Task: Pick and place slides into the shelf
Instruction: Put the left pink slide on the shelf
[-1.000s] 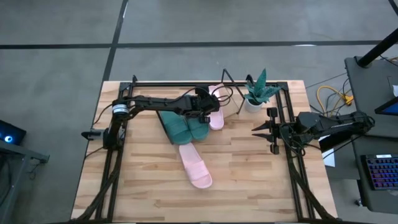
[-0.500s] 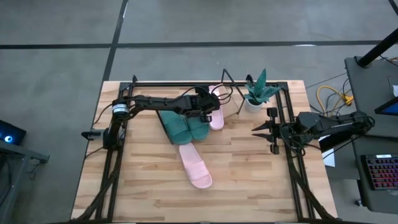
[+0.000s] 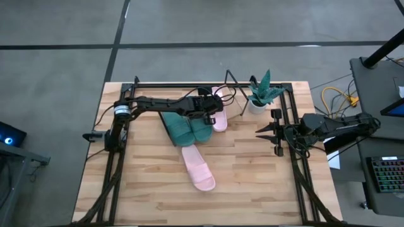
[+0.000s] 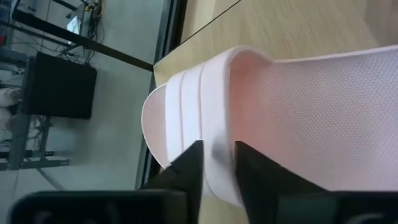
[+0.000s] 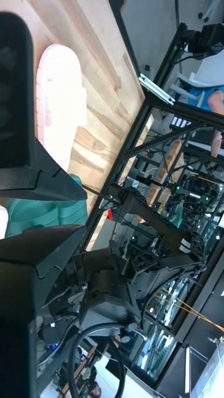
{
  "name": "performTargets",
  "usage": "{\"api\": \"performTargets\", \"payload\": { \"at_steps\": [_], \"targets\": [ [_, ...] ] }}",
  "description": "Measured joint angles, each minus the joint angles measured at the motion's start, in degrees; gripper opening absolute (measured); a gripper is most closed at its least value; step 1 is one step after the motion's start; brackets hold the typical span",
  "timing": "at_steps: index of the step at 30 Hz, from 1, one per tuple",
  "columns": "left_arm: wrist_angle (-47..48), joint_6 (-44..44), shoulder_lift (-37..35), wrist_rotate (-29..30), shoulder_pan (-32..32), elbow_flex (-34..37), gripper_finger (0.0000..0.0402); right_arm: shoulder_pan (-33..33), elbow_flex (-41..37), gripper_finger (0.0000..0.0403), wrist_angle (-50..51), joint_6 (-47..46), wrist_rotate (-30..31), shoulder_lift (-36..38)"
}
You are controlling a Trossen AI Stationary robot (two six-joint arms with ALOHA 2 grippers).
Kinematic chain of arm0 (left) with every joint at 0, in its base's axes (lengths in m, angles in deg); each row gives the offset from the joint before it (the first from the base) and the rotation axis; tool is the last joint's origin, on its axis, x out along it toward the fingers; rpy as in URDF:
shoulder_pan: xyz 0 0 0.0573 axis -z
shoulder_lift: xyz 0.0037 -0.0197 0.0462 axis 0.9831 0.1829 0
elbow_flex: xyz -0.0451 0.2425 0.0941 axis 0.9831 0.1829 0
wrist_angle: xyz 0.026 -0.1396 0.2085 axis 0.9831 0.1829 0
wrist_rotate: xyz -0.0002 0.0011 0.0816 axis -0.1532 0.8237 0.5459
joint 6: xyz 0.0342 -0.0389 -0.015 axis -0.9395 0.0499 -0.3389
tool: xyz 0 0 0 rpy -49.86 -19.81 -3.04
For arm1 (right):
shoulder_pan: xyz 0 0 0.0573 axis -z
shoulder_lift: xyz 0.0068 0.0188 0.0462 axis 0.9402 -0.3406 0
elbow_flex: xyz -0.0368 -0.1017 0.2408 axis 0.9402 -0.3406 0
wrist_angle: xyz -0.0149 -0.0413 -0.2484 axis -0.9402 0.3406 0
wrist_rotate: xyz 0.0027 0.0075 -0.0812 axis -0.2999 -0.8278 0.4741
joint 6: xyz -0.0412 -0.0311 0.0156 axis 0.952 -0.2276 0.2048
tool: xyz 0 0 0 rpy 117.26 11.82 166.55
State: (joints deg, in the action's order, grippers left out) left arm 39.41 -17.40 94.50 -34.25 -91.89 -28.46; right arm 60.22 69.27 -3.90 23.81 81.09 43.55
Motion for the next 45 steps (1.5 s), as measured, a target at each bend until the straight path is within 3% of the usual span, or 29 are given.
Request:
{"api": "performTargets", "payload": {
  "at_steps": [6, 35, 45],
  "targets": [
    [0.03, 1.72, 0.00, 0.70, 0.00, 0.00, 0.0006, 0.00, 0.00, 0.0063, 0.00, -0.01, 0.00, -0.02],
    [0.13, 24.53, 0.07, 11.69, 0.98, -1.11, 0.0000, -0.01, 0.00, 0.0063, 0.02, -0.01, 0.00, 0.00],
    [0.04, 27.72, 0.07, 12.89, 1.03, 1.07, 0.0000, -0.02, 0.00, 0.0063, 0.13, -0.01, 0.00, -0.01]
  ]
}}
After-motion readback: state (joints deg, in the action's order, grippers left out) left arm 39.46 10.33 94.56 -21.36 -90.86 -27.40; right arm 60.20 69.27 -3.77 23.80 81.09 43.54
